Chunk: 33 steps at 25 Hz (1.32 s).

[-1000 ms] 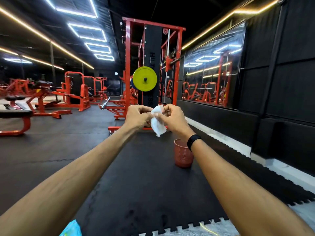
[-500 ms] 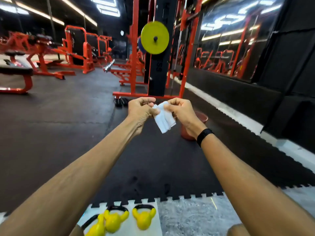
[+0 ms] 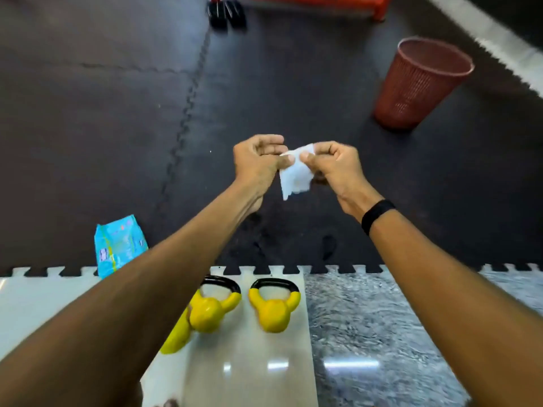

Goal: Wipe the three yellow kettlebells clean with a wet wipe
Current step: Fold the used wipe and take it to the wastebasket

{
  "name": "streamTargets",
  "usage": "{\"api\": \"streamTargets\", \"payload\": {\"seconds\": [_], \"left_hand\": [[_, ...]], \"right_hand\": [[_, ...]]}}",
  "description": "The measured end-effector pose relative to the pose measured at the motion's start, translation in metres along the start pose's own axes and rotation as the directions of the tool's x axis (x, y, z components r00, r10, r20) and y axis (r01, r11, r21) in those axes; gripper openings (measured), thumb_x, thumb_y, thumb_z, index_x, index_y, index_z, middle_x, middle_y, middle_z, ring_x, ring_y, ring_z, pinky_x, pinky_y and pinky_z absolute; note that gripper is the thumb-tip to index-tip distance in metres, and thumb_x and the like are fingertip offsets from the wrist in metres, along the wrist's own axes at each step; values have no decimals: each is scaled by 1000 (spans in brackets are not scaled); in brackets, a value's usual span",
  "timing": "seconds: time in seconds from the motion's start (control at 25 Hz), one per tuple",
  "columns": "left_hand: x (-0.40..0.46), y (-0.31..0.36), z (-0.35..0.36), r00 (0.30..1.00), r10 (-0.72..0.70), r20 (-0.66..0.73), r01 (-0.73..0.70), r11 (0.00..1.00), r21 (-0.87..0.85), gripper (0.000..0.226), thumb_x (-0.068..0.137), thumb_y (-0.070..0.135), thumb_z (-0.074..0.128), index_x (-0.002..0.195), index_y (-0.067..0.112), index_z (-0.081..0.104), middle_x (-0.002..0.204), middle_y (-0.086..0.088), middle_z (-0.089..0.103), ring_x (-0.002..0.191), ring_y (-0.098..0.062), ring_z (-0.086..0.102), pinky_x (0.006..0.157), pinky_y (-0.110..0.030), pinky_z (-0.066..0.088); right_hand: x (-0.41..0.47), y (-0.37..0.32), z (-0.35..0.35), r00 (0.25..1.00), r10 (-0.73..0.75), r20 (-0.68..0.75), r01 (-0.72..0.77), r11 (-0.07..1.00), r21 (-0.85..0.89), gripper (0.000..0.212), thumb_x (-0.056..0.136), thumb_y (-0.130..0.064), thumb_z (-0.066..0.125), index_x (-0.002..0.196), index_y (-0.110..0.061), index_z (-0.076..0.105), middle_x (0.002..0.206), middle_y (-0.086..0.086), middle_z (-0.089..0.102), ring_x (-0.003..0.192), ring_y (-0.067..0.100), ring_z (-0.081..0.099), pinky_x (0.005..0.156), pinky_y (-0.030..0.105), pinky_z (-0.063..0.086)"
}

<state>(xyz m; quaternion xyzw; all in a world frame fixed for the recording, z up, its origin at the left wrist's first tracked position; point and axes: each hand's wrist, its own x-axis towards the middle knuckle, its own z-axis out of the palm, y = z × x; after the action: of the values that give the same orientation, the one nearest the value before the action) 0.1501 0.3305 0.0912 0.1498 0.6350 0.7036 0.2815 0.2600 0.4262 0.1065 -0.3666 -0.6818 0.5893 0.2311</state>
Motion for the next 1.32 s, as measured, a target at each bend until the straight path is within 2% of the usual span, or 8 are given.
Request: {"api": "streamTargets", "payload": {"seconds": [0.12,0.32,0.48,0.6,0.8,0.96,1.08,1.32], "left_hand": [[40,-45,-4,998,-48,27,46,996,72,30,71,-6,77,96,8,69,94,-12,72,90,-22,70,84,-34,58],[42,-73,-11,994,-110,-9,110,986,125,36,75,-8,72,110,-1,67,102,-13,72,93,-20,70,80,-28,58],[-2,-36,-24,994,-36,101,-2,936,353,36,77,2,75,112,4,67,97,-9,73,89,-15,71,78,-27,59],[-56,-1,-23,980,-83,180,10,927,375,34,76,7,78,109,4,69,94,-9,73,83,-14,71,76,-25,58],[-98,149,14,954,-100,282,-29,907,419,12,80,3,72,90,9,73,81,-9,73,72,-22,70,70,-41,59],[-105,317,49,929,-120,351,-16,932,362,9,88,1,63,94,2,70,81,-7,70,70,-11,65,70,-31,56],[-108,446,94,913,-134,386,19,958,288,19,93,10,59,102,-5,68,91,-13,72,72,-9,69,65,-25,58],[-113,631,213,859,11,513,-143,965,219,29,78,5,75,103,-6,67,95,-24,72,81,-30,71,72,-42,60]], "right_hand": [[43,31,9,999,36,38,-34,997,-67,38,82,-17,75,113,-12,55,92,18,72,81,25,72,71,38,59],[44,68,23,981,59,186,-11,969,-249,36,80,-9,75,115,-9,64,88,14,67,80,22,64,84,43,57],[-4,43,11,986,52,156,9,930,-367,16,80,-14,75,96,-10,73,85,11,71,78,28,66,74,42,57],[-36,-2,-14,979,89,184,-8,915,-403,9,84,-19,72,87,-11,73,77,6,71,71,23,66,66,39,57],[-78,-155,-70,975,142,170,-63,914,-402,16,87,-25,68,83,-10,70,80,9,69,77,27,64,69,39,53],[-94,-306,-107,991,102,92,-70,952,-299,31,90,-28,64,75,-1,61,73,10,61,65,17,53,63,38,47],[-98,-417,-145,999,29,-43,-35,989,-142,36,91,-34,61,70,-6,56,70,7,59,65,16,52,62,40,46],[-89,-594,-252,961,-164,-222,172,985,16,27,91,-30,64,80,-5,64,76,9,64,69,16,59,63,36,50]]}}
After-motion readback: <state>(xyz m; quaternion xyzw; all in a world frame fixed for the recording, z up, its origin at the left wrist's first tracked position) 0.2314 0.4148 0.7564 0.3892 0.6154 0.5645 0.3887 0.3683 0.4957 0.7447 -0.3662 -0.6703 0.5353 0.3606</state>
